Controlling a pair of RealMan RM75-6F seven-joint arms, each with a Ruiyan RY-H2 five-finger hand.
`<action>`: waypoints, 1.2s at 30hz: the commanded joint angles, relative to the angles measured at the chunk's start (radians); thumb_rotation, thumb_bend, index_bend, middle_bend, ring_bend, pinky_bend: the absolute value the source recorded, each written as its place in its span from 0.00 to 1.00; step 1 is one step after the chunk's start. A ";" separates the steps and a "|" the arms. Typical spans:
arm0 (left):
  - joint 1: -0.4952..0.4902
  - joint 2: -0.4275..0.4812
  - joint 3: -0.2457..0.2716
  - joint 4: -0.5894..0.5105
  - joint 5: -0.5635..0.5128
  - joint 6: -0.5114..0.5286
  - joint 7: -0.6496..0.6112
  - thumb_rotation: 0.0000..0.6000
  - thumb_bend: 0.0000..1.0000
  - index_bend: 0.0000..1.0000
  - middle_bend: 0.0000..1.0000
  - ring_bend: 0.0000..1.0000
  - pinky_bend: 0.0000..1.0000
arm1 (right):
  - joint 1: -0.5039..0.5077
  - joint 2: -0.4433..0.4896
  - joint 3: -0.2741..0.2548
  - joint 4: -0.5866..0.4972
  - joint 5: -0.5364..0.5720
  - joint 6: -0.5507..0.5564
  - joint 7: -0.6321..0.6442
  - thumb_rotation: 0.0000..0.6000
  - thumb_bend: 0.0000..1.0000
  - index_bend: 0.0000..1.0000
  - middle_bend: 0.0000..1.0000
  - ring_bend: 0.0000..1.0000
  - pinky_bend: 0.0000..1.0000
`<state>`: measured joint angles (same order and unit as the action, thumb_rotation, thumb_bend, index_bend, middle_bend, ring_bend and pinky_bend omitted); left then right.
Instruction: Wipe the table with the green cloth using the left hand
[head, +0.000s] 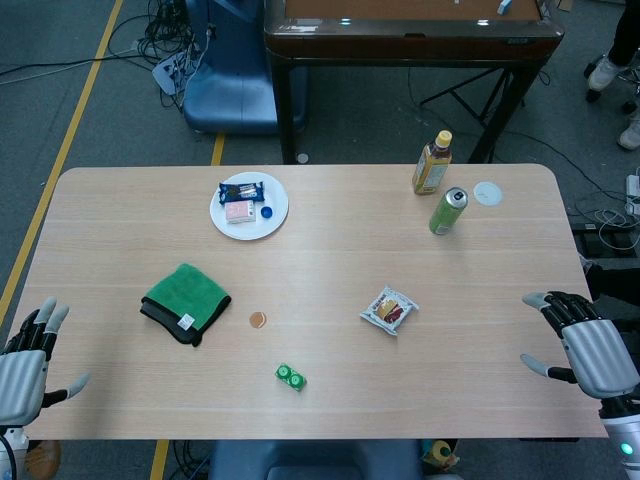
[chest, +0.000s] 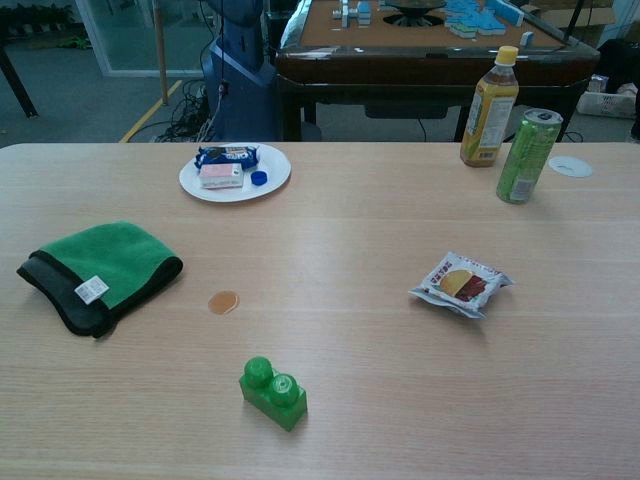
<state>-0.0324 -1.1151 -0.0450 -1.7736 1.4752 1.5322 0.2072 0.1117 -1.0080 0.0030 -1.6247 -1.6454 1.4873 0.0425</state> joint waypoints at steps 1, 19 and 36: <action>0.000 0.001 0.001 0.000 0.001 0.000 0.000 1.00 0.14 0.07 0.00 0.03 0.20 | -0.002 0.002 -0.001 -0.002 -0.001 0.003 0.000 1.00 0.20 0.23 0.26 0.19 0.19; -0.177 0.015 -0.076 0.090 0.006 -0.200 -0.166 1.00 0.14 0.10 0.00 0.07 0.20 | -0.003 0.075 0.042 -0.065 -0.011 0.063 -0.052 1.00 0.20 0.23 0.26 0.19 0.19; -0.504 -0.134 -0.122 0.334 -0.052 -0.590 -0.151 1.00 0.14 0.12 0.02 0.09 0.20 | -0.016 0.119 0.043 -0.129 -0.006 0.066 -0.104 1.00 0.20 0.23 0.26 0.19 0.19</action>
<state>-0.5074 -1.2226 -0.1654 -1.4693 1.4371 0.9721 0.0320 0.0961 -0.8887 0.0464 -1.7541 -1.6518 1.5537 -0.0615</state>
